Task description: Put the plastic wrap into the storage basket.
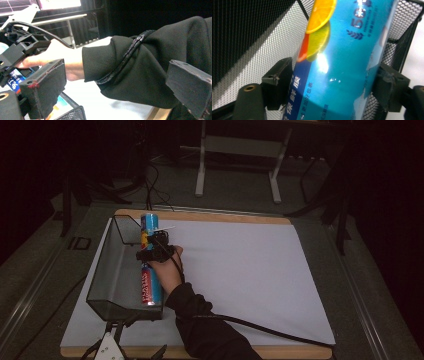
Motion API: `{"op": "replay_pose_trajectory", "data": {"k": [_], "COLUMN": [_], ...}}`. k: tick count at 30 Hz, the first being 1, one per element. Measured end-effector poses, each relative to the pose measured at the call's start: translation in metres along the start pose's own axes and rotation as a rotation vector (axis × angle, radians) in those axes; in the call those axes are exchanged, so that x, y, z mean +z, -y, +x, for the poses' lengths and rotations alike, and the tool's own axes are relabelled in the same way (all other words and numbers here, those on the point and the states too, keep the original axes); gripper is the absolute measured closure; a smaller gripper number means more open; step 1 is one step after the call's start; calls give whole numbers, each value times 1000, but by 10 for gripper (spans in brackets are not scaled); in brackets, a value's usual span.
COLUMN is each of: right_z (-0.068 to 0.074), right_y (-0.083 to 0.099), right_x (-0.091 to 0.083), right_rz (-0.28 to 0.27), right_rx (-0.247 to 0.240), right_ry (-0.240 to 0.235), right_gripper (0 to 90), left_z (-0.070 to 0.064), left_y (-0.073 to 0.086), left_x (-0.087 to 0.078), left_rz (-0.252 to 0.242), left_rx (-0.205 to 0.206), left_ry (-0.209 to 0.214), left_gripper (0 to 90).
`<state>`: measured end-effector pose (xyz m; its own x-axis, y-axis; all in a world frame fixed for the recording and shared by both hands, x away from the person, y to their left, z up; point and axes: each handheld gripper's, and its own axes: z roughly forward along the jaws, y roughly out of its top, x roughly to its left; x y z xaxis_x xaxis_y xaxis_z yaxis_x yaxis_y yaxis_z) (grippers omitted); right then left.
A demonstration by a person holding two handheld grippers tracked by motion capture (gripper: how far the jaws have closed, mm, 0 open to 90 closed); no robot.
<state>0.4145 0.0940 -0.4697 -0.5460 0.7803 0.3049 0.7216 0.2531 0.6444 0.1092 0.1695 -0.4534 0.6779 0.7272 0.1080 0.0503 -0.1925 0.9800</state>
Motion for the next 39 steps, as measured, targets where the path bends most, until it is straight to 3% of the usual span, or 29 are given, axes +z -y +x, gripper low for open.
{"op": "replay_pose_trajectory", "data": {"k": [1,2,6,13,14,19,20,24,25,29,33,39], "right_z": [1,2,0,1,0,-3,-7,-17,-17,-37,-47,-61], "right_y": [0,-2,-8,-12,-13,-12,-11,-8,-8,-3,5,17], "right_x": [0,-4,-12,-27,-38,-50,-64,-84,-84,-110,-125,-141], "right_rz": [0,-4,-13,-39,-38,-41,-55,-77,-77,-102,-126,-133], "right_rx": [-27,-88,-156,-195,-229,-238,-257,-304,-304,-281,-293,-279], "right_ry": [8,35,25,47,69,59,72,112,112,111,125,107], "right_gripper": [228,180,135,126,126,126,126,126,126,127,128,129], "left_z": [0,0,0,0,0,-1,-1,-2,-2,-2,-3,-4], "left_y": [0,0,0,0,0,0,0,0,0,0,0,0], "left_x": [0,-1,0,0,0,0,1,2,2,4,6,8], "left_rz": [0,-2,-1,-3,-2,0,3,3,4,12,19,25], "left_rx": [0,1,2,2,2,7,2,1,2,3,6,10], "left_ry": [0,-2,0,-2,-2,-2,-1,-2,-3,-4,-5,-7], "left_gripper": [41,41,41,41,41,41,41,41,41,41,41,41]}}
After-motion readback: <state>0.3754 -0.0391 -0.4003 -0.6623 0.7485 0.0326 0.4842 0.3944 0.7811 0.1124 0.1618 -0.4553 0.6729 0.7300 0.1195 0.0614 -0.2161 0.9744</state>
